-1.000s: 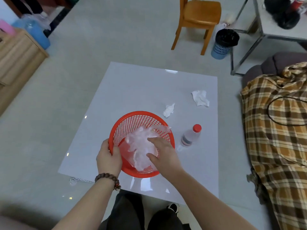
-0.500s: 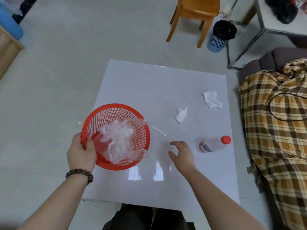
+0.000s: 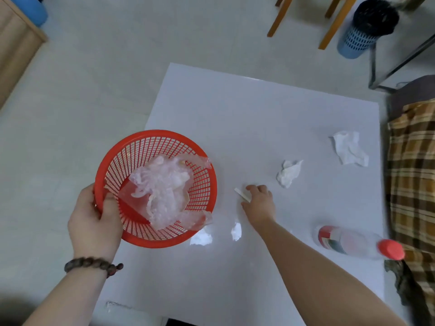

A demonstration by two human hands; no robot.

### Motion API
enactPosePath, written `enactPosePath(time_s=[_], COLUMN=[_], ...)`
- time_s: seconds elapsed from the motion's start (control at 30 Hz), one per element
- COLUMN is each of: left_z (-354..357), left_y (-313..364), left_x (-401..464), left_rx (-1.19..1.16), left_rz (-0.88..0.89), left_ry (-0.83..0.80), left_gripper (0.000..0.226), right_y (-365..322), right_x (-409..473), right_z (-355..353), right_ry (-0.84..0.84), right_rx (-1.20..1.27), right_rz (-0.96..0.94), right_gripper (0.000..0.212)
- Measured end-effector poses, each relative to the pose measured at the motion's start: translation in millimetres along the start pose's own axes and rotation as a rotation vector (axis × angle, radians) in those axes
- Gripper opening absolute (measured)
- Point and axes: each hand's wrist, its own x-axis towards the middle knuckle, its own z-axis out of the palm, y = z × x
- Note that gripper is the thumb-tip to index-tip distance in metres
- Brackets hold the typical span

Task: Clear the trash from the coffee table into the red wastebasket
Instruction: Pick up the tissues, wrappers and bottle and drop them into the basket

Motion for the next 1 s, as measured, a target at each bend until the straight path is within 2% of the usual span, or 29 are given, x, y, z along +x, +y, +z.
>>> enactPosePath(time_s=[0.23,0.37,0.43,0.53,0.6,0.67,0.73,0.8,0.9,1.0], left_z=[3.6,3.5,4.1,6.9,10.5,16.2,23.2,30.7,38.8,43.9], left_y=[-9.2,-7.1,-4.0,7.0,19.4,34.1,51.2,69.6,91.9,104.0], left_x=[7.9,8.1,7.1,4.0,-0.6,-7.4,-14.6,-21.5,-29.1,-30.5], left_rx=[0.010,0.008,-0.005,0.016,0.006,-0.031,-0.078,-0.117,-0.168,-0.180], left_rz=[-0.026,-0.028,-0.033,-0.036,-0.030,-0.021,-0.014,-0.004,-0.027,-0.021], left_ry=[0.042,0.043,0.047,0.043,0.013,-0.024,-0.055,-0.095,-0.147,-0.175], left_gripper=[0.026,0.026,0.023,0.021,0.023,0.024,0.026,0.025,0.020,0.018], right_y=[-4.2,-10.2,-16.3,-41.9,-66.3,-93.1,-117.6,-136.1,-144.1,-122.8], right_x=[16.2,15.4,9.5,-8.5,-31.0,-58.9,-84.7,-102.1,-111.7,-109.4], right_z=[34.7,33.6,21.9,-12.9,-44.0,-75.8,-99.4,-112.5,-122.1,-140.3], right_ry=[0.068,0.033,0.063,0.223,0.320,0.353,0.314,0.215,0.060,0.180], right_rx=[-0.084,-0.078,0.019,0.280,0.452,0.560,0.587,0.497,0.305,0.362], right_rz=[-0.016,-0.021,-0.004,-0.043,-0.177,-0.330,-0.467,-0.566,-0.546,-0.482], right_gripper=[0.031,0.028,0.024,0.016,0.013,0.019,0.018,0.012,0.028,0.039])
